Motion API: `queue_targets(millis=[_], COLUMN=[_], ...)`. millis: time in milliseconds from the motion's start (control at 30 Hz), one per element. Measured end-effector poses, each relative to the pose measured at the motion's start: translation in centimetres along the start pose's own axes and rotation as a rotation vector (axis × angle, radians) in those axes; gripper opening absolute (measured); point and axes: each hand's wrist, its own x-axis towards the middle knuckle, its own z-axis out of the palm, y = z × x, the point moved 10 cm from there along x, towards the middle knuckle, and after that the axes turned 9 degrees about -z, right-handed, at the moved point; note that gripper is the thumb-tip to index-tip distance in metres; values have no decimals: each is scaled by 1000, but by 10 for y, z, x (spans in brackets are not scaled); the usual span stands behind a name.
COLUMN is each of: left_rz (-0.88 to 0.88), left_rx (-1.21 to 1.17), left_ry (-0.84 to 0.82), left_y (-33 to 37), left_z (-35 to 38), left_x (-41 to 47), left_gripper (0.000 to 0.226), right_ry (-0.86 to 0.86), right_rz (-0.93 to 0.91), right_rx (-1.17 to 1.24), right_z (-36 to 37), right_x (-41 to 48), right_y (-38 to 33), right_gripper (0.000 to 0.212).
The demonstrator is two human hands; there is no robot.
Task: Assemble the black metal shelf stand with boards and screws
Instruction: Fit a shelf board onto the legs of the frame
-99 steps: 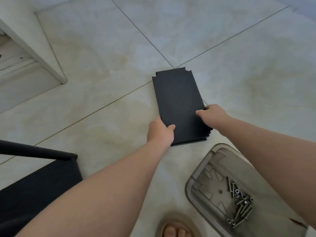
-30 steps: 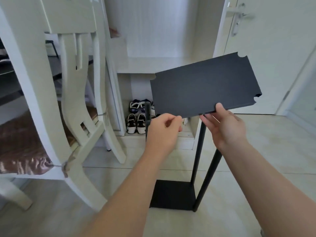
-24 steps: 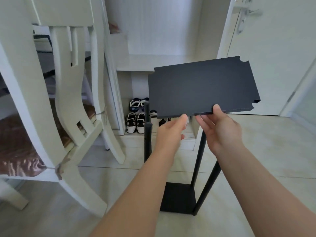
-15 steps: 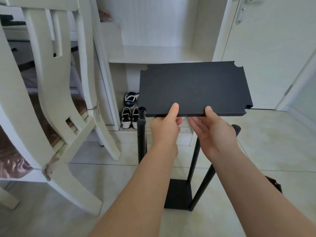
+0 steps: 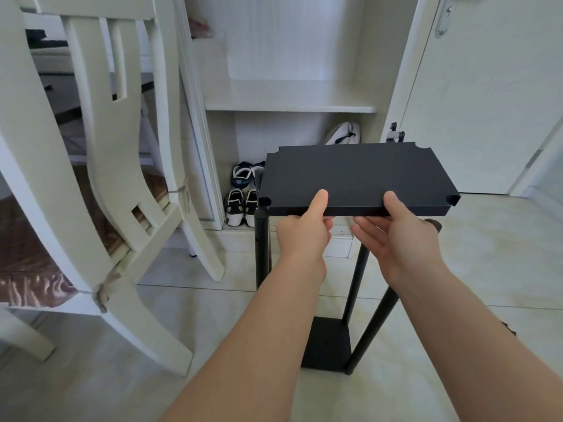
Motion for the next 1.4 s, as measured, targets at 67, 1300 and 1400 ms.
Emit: queue_targets(millis=[67,1300,1400], left_rz=[-7,-38,-48], left_rx=[4,14,14], left_ry=[5,115,110], left_y=[-2,-20,-22], left_z=[-2,-26,-27], left_x=[0,-13,-16], left_gripper=[28,32,32], right_ry=[2,3,20], right_rz=[-2,46,48], right_rx=[-5,-70,-58], right_z=[-1,-8,-10], right_x=[0,-13,-17], right_y=[0,14,14], right_gripper=[19,21,20])
